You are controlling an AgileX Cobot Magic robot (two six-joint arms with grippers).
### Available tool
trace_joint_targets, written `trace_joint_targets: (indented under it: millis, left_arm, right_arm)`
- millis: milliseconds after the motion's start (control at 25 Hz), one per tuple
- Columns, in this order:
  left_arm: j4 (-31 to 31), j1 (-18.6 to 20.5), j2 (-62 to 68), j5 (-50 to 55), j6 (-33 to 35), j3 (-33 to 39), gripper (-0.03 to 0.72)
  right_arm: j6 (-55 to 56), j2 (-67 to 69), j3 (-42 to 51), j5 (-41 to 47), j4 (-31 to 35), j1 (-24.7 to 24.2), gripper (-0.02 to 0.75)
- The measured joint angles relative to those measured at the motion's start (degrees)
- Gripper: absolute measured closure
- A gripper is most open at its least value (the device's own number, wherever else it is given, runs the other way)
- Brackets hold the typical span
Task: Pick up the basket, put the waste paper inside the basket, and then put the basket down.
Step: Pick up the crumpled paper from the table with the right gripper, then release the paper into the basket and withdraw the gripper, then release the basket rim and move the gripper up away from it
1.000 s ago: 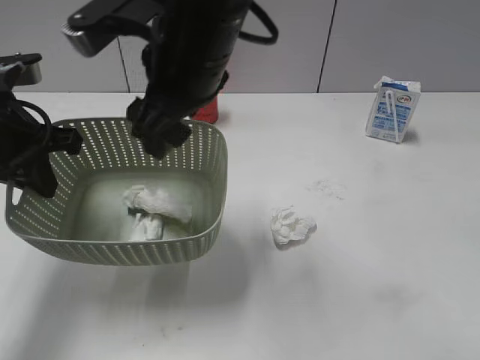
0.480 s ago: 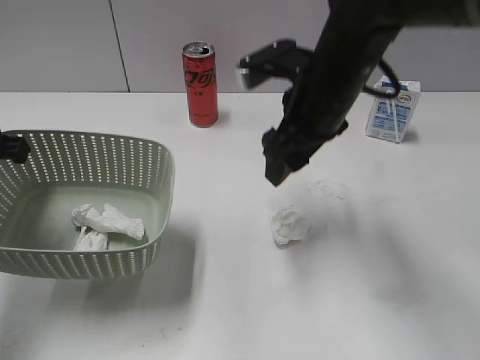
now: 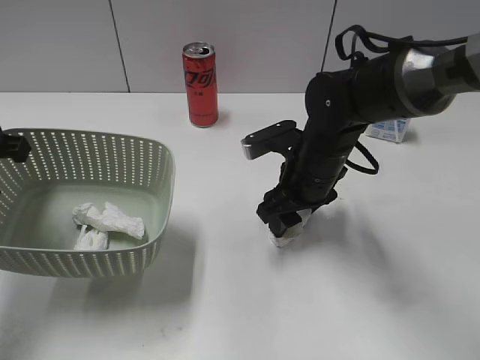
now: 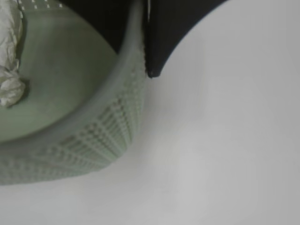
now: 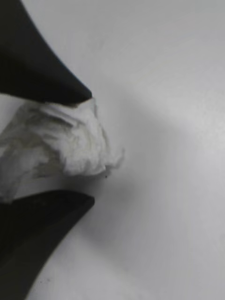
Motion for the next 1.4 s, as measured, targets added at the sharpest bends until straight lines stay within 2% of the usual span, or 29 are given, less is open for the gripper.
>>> trace_joint_targets:
  millis: [80,160,240,320,400,520,600,680,720,880,920,1040,1120,1200,1400]
  left_arm:
    - [0.0,0.0,0.0,0.0,0.0,0.0,0.688]
    - [-0.2,0.0,0.0,-0.1,0.0,0.0,0.688]
    - [-1.2,0.0,0.0,-0.3,0.0,0.0,0.688]
    - [-2.9,0.0,0.0,-0.8,0.0,0.0,0.688]
    - [-5.0,-0.3,0.0,-1.9,0.0,0.0,0.688]
    - [-7.5,-1.8,0.0,-3.8,0.0,0.0,0.688]
    - [-9.0,-2.9,0.0,-4.5,0.0,0.0,0.688]
    - [-10.4,-3.7,0.1,-4.7,0.0,0.0,0.688]
    - [-10.8,-3.9,0.2,-4.8,0.0,0.0,0.688]
    - [-11.3,-4.4,0.6,-5.0,0.0,0.0,0.688]
    - [-11.4,-4.4,0.6,-5.0,0.0,0.0,0.688]
    - [-11.7,-4.6,1.0,-4.7,0.0,-0.5,0.688]
    - [-11.8,-4.8,2.7,-3.9,0.0,-2.5,0.688]
    - [-11.7,-5.3,5.4,-2.9,0.0,-6.2,0.688]
    - [-12.0,-9.4,15.8,-2.3,-0.2,-16.9,0.688]
  right_arm:
    - [0.3,0.1,-0.7,1.9,0.5,0.0,0.552]
    - [0.3,-0.3,-2.1,4.7,0.4,0.0,0.677]
    - [0.3,-2.8,-4.3,6.9,0.3,0.0,0.715]
    - [-1.3,-7.2,-8.4,7.8,1.1,0.1,0.718]
    - [-8.9,-12.7,-12.8,8.1,6.6,0.9,0.718]
    - [-23.0,-18.4,-17.6,7.2,16.3,5.4,0.718]
    - [-26.8,-19.3,-18.5,4.9,18.7,8.7,0.714]
    - [-28.0,-18.3,-18.5,4.0,19.7,11.2,0.664]
    - [-28.3,-17.0,-18.5,3.9,19.7,12.0,0.596]
    - [-26.7,-12.2,-18.5,3.8,17.4,13.3,0.192]
    - [-23.8,-11.8,-18.7,3.9,14.2,13.3,0.144]
    - [-11.6,-11.9,-22.3,5.3,1.4,11.4,0.134]
    - [-6.3,-12.0,-25.0,7.4,-3.9,8.0,0.143]
    - [-3.5,-12.1,-27.0,11.3,-6.0,2.9,0.147]
    - [-0.3,-12.2,-27.7,27.6,-7.4,-11.0,0.148]
